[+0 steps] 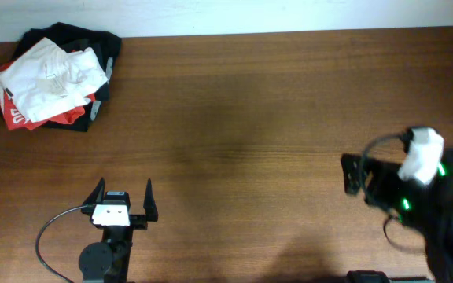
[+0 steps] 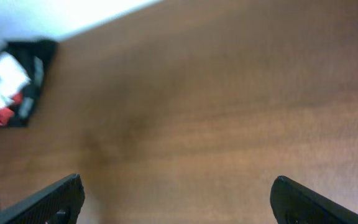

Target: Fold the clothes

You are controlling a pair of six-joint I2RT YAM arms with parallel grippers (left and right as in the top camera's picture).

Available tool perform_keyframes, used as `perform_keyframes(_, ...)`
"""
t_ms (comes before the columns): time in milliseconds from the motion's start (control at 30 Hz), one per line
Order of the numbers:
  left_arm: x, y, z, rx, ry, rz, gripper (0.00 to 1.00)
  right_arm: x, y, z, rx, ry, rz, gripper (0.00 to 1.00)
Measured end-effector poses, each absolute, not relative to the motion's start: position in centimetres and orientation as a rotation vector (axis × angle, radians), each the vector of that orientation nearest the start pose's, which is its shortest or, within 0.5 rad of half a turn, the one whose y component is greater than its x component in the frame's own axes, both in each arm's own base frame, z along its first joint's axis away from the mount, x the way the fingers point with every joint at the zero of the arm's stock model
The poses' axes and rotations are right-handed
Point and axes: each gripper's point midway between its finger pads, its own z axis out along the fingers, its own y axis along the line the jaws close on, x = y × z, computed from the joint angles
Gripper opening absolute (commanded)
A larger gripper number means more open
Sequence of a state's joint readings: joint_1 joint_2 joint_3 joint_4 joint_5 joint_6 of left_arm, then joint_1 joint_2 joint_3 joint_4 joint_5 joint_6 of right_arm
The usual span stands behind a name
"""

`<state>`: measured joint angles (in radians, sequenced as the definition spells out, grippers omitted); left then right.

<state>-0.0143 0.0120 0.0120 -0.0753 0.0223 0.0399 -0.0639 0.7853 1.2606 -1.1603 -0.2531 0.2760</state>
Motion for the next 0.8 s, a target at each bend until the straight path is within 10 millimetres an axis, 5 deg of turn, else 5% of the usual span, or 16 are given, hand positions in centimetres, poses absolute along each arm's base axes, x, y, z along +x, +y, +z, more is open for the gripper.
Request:
perform_keyframes(200, 24.6, -0.7, 15.8, 0.062, 1.645, 0.001, 0.99, 15.8, 3.3, 35.1, 0.183, 2.021, 0.39, 0.99)
perform_keyframes(467, 24.6, -0.7, 15.8, 0.062, 1.645, 0.001, 0.99, 11.0, 3.6, 34.3, 0.119, 1.894, 0.362, 0.99)
perform_keyframes(800, 24.6, -0.7, 15.8, 0.062, 1.645, 0.001, 0.99, 17.6, 3.6, 27.4, 0.025, 1.735, 0.34, 0.99)
